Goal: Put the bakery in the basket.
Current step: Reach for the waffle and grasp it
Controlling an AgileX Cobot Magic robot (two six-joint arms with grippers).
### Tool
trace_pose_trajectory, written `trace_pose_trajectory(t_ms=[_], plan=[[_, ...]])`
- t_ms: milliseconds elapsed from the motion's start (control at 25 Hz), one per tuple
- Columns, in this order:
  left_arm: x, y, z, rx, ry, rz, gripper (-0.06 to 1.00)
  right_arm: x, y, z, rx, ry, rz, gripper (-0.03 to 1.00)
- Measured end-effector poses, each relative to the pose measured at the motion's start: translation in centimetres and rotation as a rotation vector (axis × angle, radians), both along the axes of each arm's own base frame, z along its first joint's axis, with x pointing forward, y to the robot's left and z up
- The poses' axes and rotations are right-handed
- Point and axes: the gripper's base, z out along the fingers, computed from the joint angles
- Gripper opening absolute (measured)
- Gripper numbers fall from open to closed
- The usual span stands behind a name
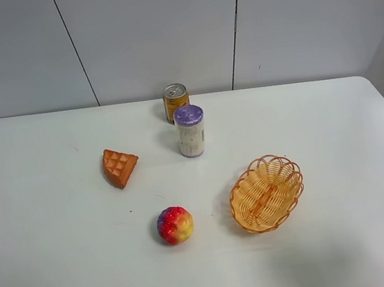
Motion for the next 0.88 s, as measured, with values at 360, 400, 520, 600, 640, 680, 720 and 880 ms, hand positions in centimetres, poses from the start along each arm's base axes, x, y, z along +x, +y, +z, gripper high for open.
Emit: trace_pose_trajectory(t_ms=[360, 400, 520, 600, 640, 680, 720, 880], plan=[[12.6, -0.7, -1.2, -0.173, 0.237, -0.002, 1.00, 0.0, 0.0, 0.0, 0.000, 0.000, 0.000, 0.99], [13.8, -1.0, -1.7, -0.166, 0.273, -0.014, 1.00, 0.0, 0.0, 0.0, 0.000, 0.000, 0.000, 0.99], [17.7, -2.7, -4.1, -0.116, 0.404, -0.076, 1.00, 0.0, 0.0, 0.0, 0.000, 0.000, 0.000, 0.99], [19.6, -4.2, -5.4, -0.063, 0.466, -0.133, 1.00, 0.0, 0.0, 0.0, 0.000, 0.000, 0.000, 0.99], [20.5, -4.9, -6.1, -0.037, 0.491, -0.157, 1.00, 0.0, 0.0, 0.0, 0.000, 0.000, 0.000, 0.99], [21.2, -5.8, -6.7, -0.017, 0.509, -0.183, 1.00, 0.0, 0.0, 0.0, 0.000, 0.000, 0.000, 0.99], [21.8, -6.6, -7.6, 0.000, 0.535, -0.207, 1.00, 0.0, 0.0, 0.0, 0.000, 0.000, 0.000, 0.99], [23.6, -9.5, -11.4, 0.047, 0.626, -0.278, 1.00, 0.0, 0.0, 0.0, 0.000, 0.000, 0.000, 0.99]])
